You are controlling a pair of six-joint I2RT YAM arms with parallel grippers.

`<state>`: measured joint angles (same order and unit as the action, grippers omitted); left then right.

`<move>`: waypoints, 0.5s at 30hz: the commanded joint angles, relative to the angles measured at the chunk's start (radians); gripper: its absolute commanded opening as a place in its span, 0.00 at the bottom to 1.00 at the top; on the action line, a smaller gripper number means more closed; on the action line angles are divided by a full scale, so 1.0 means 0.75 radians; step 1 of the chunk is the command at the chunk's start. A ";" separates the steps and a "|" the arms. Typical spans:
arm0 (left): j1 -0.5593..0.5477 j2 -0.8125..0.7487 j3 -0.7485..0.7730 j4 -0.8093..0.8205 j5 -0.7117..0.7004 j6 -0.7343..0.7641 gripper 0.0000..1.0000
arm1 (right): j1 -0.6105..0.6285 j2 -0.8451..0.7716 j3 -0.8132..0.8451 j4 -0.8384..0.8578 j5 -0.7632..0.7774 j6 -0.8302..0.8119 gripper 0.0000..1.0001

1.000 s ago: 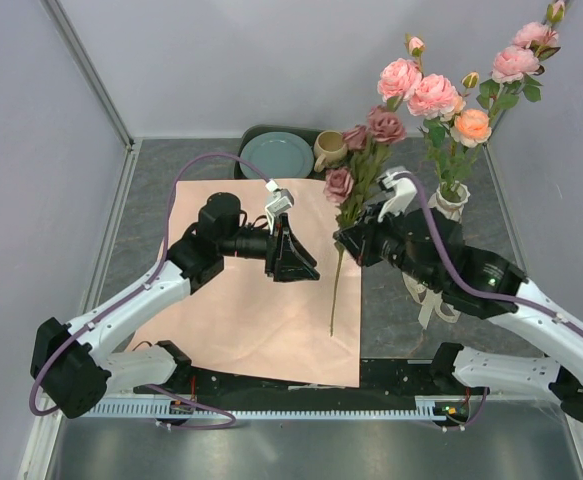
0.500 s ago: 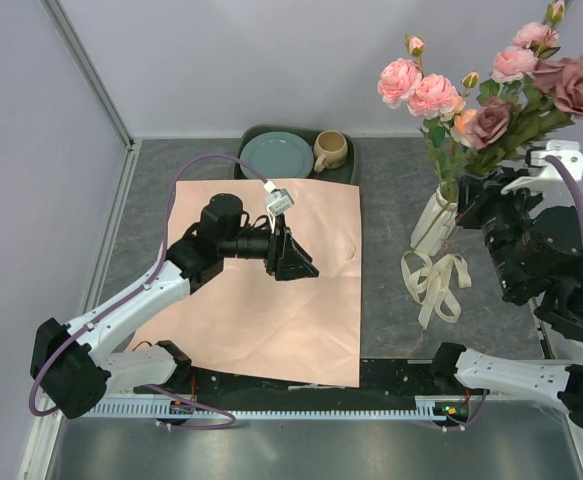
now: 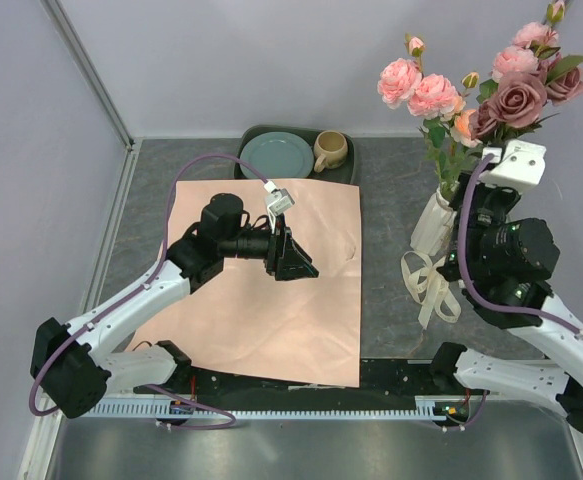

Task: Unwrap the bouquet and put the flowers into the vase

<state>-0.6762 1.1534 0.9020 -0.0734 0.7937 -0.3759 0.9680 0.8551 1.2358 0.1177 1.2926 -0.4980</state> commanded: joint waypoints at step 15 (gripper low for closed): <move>0.002 0.017 0.057 0.014 0.005 0.041 0.64 | -0.548 0.249 0.113 0.225 -0.316 0.151 0.00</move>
<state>-0.6762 1.1603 0.9035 -0.0738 0.7940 -0.3759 0.6044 1.0210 1.2789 0.2615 1.1275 -0.4473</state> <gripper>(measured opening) 0.637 0.095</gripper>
